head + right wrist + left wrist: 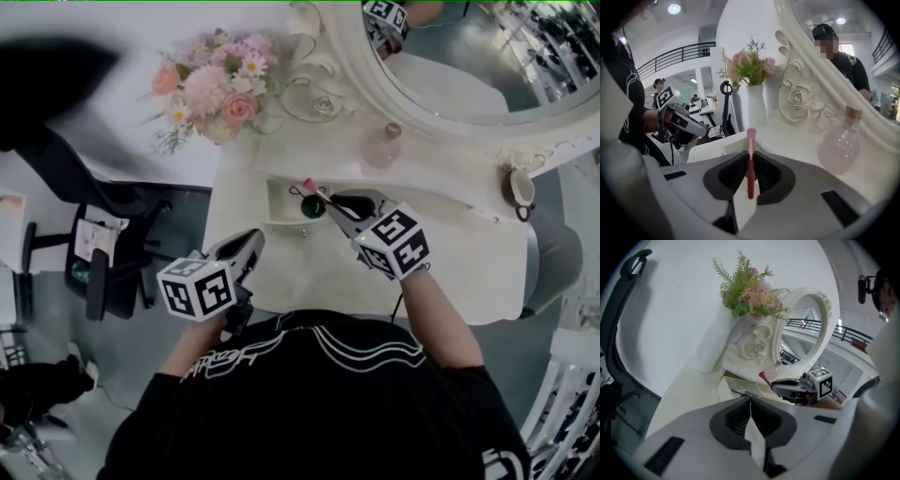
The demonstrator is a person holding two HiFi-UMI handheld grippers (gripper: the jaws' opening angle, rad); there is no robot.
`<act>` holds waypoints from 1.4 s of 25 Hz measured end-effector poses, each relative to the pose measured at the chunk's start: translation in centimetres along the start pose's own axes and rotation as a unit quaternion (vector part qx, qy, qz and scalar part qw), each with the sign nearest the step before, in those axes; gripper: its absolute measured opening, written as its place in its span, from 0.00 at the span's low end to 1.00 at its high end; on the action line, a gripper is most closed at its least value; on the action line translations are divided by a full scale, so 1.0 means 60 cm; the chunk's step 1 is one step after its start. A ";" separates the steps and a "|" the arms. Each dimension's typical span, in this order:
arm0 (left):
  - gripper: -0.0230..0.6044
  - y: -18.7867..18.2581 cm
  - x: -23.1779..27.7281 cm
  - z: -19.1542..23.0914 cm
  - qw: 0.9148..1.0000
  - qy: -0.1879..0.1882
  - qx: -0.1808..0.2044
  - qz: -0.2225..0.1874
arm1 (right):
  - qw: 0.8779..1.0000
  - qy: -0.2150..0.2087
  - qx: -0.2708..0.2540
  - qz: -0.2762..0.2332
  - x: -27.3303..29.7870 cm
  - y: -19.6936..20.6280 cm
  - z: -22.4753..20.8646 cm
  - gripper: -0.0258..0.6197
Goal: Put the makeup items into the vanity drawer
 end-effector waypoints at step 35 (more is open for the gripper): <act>0.08 0.002 -0.007 -0.059 0.999 0.016 0.046 -0.011 | 0.994 -0.060 0.043 -0.075 -0.054 -0.001 0.038 0.43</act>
Point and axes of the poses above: the fingertips, and each gripper's own axes: x forward along the fingers, z to its left, y out of its underside, the point moved 6 cm from there along -x, backward along the fingers, and after that the axes turned 1 degree about -y, right-handed, at the moved point
